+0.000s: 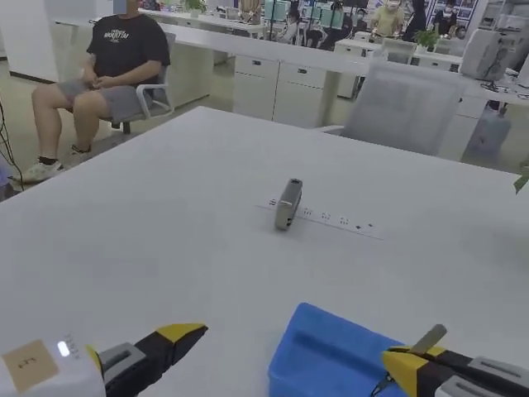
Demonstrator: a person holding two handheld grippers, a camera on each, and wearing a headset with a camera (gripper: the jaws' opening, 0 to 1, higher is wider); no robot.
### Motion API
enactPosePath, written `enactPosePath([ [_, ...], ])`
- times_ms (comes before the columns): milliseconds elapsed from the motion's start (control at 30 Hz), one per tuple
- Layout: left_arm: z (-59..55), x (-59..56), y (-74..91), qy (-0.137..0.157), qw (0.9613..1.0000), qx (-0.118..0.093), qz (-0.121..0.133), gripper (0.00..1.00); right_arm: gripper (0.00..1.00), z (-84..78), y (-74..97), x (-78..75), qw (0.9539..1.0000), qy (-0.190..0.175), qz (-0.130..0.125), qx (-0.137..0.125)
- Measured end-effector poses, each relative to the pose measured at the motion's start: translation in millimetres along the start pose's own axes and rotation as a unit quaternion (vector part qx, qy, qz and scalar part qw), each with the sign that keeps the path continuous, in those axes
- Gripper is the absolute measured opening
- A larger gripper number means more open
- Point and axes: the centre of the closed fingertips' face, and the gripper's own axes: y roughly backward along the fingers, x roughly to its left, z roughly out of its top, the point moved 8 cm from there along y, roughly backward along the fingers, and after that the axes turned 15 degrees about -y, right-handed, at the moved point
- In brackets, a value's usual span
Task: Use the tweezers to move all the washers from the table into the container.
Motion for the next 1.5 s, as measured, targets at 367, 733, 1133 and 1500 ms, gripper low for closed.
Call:
enactPosePath([
  [367,-1.2,1.1,0.3,-0.001,1.0,0.003,0.003,0.61,0.02,-25.1,-15.1,21.2,0.9984,-0.003,0.049,0.03],
  [733,-1.9,-0.6,-0.1,-0.006,0.9999,0.011,-0.002,0.59,0.02,-56.3,-35.9,26.7,0.9939,-0.005,0.073,0.082],
  [1133,-2.4,-0.4,0.2,-0.006,0.9999,0.014,-0.002,0.57,0.02,-61.0,-43.3,26.2,0.9924,-0.005,0.082,0.092],
  [1500,-2.5,1.0,0.7,-0.002,0.9999,0.012,0.001,0.56,0.02,-63.2,-39.5,15.7,0.993,-0.041,0.068,0.087],
])
